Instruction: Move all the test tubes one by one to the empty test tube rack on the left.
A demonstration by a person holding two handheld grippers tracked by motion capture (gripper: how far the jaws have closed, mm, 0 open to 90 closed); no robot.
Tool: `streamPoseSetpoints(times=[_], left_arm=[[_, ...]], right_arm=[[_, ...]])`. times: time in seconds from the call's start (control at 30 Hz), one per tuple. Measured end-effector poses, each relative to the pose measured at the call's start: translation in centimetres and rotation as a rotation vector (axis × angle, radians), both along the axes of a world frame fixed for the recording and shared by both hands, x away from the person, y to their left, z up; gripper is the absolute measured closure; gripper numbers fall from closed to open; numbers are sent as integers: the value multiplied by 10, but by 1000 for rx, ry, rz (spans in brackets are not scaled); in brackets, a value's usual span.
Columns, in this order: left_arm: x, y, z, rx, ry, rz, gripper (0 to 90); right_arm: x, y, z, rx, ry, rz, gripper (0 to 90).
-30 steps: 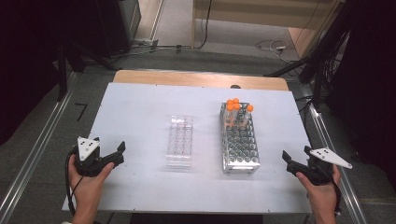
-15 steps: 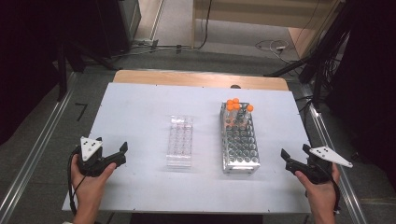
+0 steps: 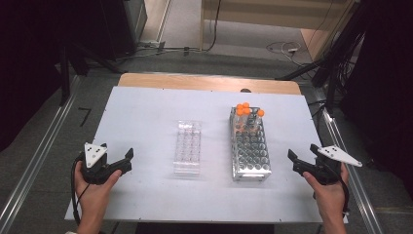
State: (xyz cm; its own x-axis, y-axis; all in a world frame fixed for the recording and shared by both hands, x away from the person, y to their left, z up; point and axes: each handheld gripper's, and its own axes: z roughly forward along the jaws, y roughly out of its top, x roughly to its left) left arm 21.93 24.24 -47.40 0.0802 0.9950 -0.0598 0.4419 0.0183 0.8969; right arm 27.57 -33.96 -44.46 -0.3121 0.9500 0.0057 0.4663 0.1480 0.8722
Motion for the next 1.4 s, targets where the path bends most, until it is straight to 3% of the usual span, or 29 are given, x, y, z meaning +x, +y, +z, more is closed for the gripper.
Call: streamPoseSetpoints(times=[0.83,1.4], left_arm=[[1,-3,0,-2,5,-11,128],[3,-3,-1,-6,7,-17,128]], right_arm=[[49,54,1,-56,-1,102,142],[81,77,4,-45,-19,128,200]])
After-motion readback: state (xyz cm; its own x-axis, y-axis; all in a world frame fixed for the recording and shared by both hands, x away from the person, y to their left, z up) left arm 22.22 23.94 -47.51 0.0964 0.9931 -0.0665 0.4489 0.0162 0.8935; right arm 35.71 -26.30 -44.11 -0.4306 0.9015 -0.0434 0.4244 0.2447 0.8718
